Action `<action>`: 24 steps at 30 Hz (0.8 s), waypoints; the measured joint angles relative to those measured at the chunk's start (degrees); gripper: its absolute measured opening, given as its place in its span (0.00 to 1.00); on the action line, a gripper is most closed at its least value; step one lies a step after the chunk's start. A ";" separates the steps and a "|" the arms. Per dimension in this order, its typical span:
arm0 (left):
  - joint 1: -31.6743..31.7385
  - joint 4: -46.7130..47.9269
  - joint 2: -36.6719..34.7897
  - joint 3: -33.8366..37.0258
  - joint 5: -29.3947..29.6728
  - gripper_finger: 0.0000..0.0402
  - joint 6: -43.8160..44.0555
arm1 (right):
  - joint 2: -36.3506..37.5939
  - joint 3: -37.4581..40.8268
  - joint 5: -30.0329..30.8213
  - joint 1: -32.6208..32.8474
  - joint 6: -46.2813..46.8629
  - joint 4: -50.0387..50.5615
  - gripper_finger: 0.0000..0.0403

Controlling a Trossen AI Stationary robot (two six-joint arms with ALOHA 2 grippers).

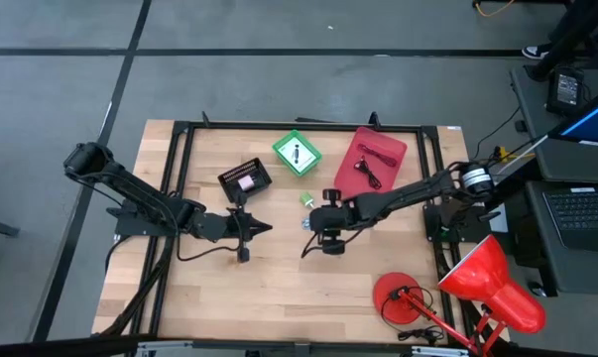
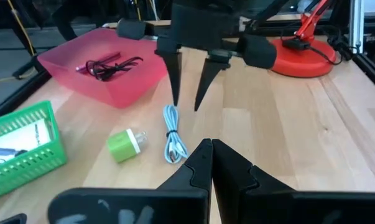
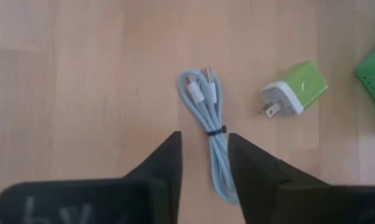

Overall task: Pick and place items into bin
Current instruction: Put the blue charger cable into the pink bin

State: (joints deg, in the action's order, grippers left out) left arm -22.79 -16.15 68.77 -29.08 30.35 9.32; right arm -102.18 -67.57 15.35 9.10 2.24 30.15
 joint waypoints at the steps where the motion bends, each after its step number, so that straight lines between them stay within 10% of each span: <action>1: 0.00 0.02 0.00 0.00 0.00 0.01 0.46 | -0.23 0.00 0.02 -0.17 -0.02 0.10 0.29; 11: -0.07 -0.05 0.00 0.00 -0.24 0.01 2.17 | -2.64 0.44 0.04 -3.47 -1.03 0.24 0.51; 24: -0.07 -0.03 0.00 0.00 -0.44 0.01 2.17 | -9.21 0.28 -4.50 -5.97 -1.25 0.35 0.52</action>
State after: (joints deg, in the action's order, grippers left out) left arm -22.85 -16.19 68.77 -29.08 29.91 11.49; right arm -111.39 -67.29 10.85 3.13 0.99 30.50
